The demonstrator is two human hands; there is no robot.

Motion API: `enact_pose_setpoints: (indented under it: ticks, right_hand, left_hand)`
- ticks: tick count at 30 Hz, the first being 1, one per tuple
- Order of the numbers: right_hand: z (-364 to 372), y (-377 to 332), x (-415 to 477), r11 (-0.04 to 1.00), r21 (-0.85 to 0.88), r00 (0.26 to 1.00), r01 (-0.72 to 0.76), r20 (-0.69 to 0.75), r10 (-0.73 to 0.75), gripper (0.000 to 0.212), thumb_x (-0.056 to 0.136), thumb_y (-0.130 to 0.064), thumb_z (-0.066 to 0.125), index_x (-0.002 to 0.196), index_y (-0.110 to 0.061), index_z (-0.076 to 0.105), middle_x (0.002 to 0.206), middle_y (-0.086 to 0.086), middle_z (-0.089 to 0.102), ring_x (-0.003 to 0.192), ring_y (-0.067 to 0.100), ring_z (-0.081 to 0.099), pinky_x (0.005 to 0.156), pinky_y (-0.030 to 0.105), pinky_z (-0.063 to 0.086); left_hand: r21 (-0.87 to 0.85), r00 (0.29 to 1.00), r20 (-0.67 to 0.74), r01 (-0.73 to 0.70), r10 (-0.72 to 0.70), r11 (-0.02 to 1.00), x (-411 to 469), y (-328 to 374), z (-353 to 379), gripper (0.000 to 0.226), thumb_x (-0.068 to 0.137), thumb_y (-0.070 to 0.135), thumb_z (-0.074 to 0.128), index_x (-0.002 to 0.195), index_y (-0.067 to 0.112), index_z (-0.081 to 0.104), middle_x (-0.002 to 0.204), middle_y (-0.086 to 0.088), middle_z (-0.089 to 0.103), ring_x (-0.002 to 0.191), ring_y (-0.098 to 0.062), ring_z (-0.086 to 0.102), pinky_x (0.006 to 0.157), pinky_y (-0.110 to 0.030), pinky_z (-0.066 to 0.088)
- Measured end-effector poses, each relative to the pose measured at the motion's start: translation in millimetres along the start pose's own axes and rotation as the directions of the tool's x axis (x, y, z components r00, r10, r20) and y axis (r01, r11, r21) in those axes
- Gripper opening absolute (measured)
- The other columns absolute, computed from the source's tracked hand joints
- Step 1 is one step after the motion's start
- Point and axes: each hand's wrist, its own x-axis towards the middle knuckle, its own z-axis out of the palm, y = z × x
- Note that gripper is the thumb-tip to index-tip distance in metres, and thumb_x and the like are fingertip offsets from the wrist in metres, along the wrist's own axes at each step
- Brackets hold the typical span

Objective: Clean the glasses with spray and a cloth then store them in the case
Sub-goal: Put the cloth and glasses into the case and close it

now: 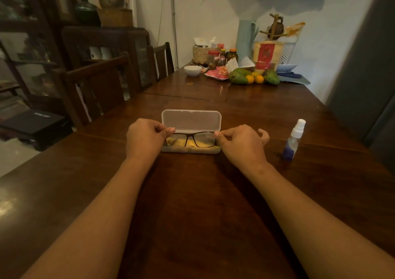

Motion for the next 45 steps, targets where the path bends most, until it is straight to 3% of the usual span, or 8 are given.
enact_pose_setpoints:
  ticks: [4,10,13,22,27,32,37,45]
  right_hand:
    - [5,4,-2,0.991,0.137,1.000,0.000,0.013,-0.002,0.031,0.097,-0.046,0.055,0.090,-0.029,0.080,0.085,-0.012,0.074,0.089,0.015,0.065,0.097,0.047,0.046]
    - [8,9,0,0.973,0.223,0.998,-0.057,0.040,0.049,0.022,0.089,-0.051,0.066,0.102,-0.036,0.077,0.104,-0.016,0.074,0.104,0.010,0.063,0.091,0.047,0.050]
    - [9,12,0,0.960,0.267,0.996,-0.086,0.027,0.081,0.022,0.087,-0.053,0.068,0.094,-0.036,0.078,0.095,-0.016,0.075,0.092,0.007,0.065,0.083,0.044,0.055]
    - [11,14,3,0.942,0.307,0.991,-0.135,0.045,0.127,0.017,0.077,-0.052,0.077,0.086,-0.039,0.072,0.085,-0.018,0.070,0.084,0.003,0.064,0.079,0.045,0.056]
    - [14,14,4,0.913,0.379,0.988,-0.149,0.090,0.124,0.051,0.077,-0.046,0.080,0.123,-0.040,0.058,0.103,-0.015,0.070,0.099,0.005,0.065,0.090,0.045,0.055]
    - [13,16,5,0.883,0.454,0.990,-0.118,0.123,0.069,0.048,0.090,-0.049,0.066,0.135,-0.037,0.053,0.119,-0.010,0.069,0.114,0.011,0.062,0.097,0.048,0.050]
    - [6,15,4,0.871,0.472,0.990,-0.139,0.065,0.123,0.050,0.092,-0.068,0.043,0.115,-0.029,0.064,0.107,-0.007,0.068,0.102,0.015,0.062,0.091,0.048,0.052]
    - [1,15,9,0.748,0.590,0.951,-0.302,0.139,0.275,0.066,0.091,-0.074,0.037,0.086,-0.021,0.076,0.092,-0.006,0.070,0.086,0.010,0.060,0.076,0.035,0.044]
  left_hand:
    - [0.039,0.999,0.029,-0.036,0.035,0.999,2,-1,0,0.015,0.076,0.044,0.078,0.077,0.030,0.075,0.070,0.013,0.067,0.070,-0.004,0.061,0.057,-0.023,0.046]
    - [0.075,0.999,0.002,-0.052,0.052,0.996,0,2,1,0.015,0.076,0.042,0.079,0.083,0.029,0.076,0.068,0.018,0.061,0.068,0.000,0.057,0.058,-0.021,0.043]
    - [0.113,0.998,-0.013,-0.066,0.068,0.991,-2,3,2,0.019,0.076,0.043,0.078,0.089,0.029,0.076,0.082,0.007,0.072,0.077,-0.010,0.064,0.066,-0.028,0.051]
    - [0.126,0.991,-0.133,0.044,-0.027,0.991,2,8,-8,0.076,0.073,0.055,0.077,0.138,0.028,0.049,0.101,0.004,0.073,0.100,-0.019,0.067,0.073,-0.035,0.047]
    - [-0.132,0.991,0.125,0.058,-0.042,0.989,1,0,-2,0.065,0.090,0.049,0.061,0.147,0.026,0.038,0.119,-0.004,0.069,0.113,-0.018,0.061,0.092,-0.037,0.045]
    - [-0.300,0.943,0.332,0.103,0.002,0.948,0,-5,0,0.053,0.095,0.027,0.062,0.144,0.033,0.043,0.102,0.013,0.070,0.084,0.010,0.059,0.066,-0.011,0.040]
    - [-0.374,0.883,0.470,0.188,0.011,0.908,-3,-4,0,0.060,0.090,0.005,0.065,0.138,0.037,0.048,0.103,0.005,0.076,0.106,-0.010,0.066,0.099,-0.043,0.047]
    - [-0.417,0.823,0.554,0.144,0.125,0.898,-5,-4,-3,0.054,0.083,0.007,0.073,0.108,0.051,0.055,0.096,0.005,0.078,0.094,-0.005,0.071,0.092,-0.037,0.049]
